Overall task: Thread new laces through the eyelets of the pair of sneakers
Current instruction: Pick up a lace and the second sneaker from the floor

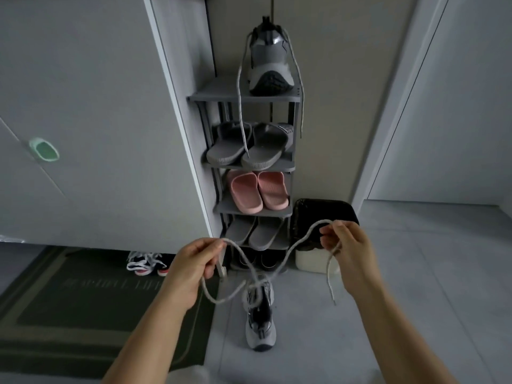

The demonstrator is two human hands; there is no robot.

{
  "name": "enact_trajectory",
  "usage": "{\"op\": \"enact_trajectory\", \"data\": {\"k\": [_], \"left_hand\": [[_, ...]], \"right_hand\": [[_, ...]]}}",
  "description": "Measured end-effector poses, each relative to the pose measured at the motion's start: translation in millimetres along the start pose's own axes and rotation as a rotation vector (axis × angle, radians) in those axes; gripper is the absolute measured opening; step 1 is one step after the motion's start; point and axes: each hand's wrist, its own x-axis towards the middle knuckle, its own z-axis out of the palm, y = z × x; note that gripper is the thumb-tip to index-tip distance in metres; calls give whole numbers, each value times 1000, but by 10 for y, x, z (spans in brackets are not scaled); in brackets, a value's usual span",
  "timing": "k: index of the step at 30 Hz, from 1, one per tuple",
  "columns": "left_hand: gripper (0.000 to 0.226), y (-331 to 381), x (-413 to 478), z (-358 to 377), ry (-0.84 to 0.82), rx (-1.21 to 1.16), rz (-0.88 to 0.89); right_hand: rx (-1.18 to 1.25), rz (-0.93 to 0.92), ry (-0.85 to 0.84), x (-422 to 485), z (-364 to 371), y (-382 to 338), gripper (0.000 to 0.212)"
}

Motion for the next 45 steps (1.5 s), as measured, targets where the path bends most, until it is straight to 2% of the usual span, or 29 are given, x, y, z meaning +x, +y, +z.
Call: {"op": "enact_trajectory", "data": {"k": [3, 6, 8, 12, 14, 17, 19, 21, 23, 26, 29, 31, 33, 34, 37, 39, 41, 42, 44, 45], "left_hand": [[19, 7, 22, 32, 15, 17, 41], [24, 21, 68, 168, -84, 74, 82], [24, 29, 114, 273, -170, 110, 95], [17, 43, 251, 469, -339, 333, 138], [12, 54, 329, 532, -372, 363, 153], [16, 37, 407, 455, -390, 350, 129], [18, -78, 459, 303, -402, 493, 95], [13, -242, 502, 127, -345, 621, 63], [14, -392, 530, -20, -244, 620, 26], [13, -532, 612, -92, -119, 522, -4], [13, -582, 684, -29, 86, 414, 25], [13, -575, 679, 142, 107, 204, -11], [16, -578, 645, 414, 1, -93, -120], [18, -601, 655, 557, -52, -243, -203], [27, -674, 818, 865, -163, -560, -538], [29, -720, 985, 961, -135, -736, -702], [31, -762, 1157, 1045, -65, -876, -761], [35, -783, 1232, 1085, -77, -850, -763], [40, -817, 1314, 1183, -216, -769, -753], [40, -826, 1341, 1229, -283, -764, -775]], "right_hand": [[-28, 13, 90, -13, -43, 101, 21], [-141, -34, 20, -17, 2, 248, 22], [-221, -66, -127, -22, 69, 324, 27], [-514, -114, -520, 9, 318, 363, 25], [-603, -105, -617, 76, 424, 369, 23], [-644, -119, -532, 155, 393, 371, 7], [-608, -126, -427, 217, 260, 380, 7], [-506, -103, -275, 307, 106, 346, 9], [-491, -89, -162, 407, -21, 322, 12], [-612, -125, -139, 507, -123, 372, 15], [-757, -170, -155, 503, -155, 414, 13], [-1057, -183, -200, 496, -159, 456, 10], [-1465, -187, -233, 471, -145, 525, 44], [-1519, -224, -273, 443, -110, 533, 56], [-1290, -339, -565, 422, -27, 633, 73], [-1247, -362, -727, 379, 24, 739, 72], [-1180, -502, -710, 373, 72, 862, 58], [-1127, -580, -675, 385, 82, 912, 47], [-1028, -667, -599, 452, 74, 980, 25], [-958, -651, -573, 489, 65, 1004, 18]]}}
